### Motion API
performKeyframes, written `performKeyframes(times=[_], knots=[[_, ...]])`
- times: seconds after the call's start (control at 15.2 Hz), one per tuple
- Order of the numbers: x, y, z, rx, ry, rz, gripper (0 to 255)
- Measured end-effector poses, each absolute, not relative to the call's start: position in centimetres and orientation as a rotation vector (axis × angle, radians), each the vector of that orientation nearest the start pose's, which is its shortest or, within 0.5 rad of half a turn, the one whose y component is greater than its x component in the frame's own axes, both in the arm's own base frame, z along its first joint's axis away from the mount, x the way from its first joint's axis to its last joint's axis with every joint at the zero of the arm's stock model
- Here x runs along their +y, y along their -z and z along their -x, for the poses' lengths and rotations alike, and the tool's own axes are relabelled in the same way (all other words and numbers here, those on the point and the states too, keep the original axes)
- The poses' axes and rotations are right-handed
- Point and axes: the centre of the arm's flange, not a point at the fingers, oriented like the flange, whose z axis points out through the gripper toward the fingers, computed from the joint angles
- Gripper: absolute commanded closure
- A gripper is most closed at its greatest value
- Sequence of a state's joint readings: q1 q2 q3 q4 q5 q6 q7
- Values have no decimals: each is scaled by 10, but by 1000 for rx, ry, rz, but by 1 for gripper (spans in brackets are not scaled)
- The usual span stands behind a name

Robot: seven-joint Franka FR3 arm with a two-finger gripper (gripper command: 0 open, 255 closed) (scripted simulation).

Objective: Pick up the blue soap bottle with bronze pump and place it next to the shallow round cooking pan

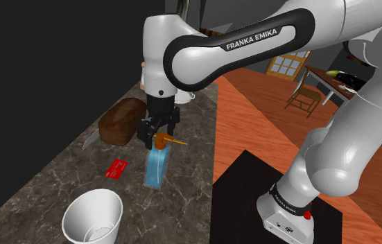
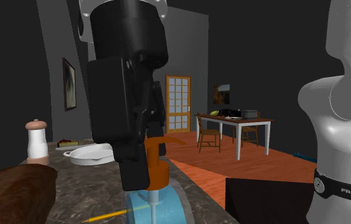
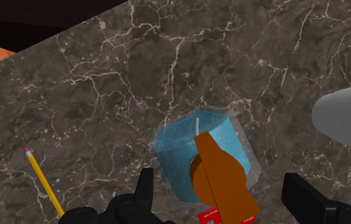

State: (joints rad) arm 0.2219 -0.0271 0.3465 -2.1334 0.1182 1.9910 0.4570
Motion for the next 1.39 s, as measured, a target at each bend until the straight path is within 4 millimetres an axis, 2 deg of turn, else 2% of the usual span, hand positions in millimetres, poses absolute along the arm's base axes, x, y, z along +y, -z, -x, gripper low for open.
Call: performKeyframes(times=[0.73,1.39], knots=[[288,-412,-435,-87,-230,3105,255],[288,-461,-435,-87,-231,3105,255]])
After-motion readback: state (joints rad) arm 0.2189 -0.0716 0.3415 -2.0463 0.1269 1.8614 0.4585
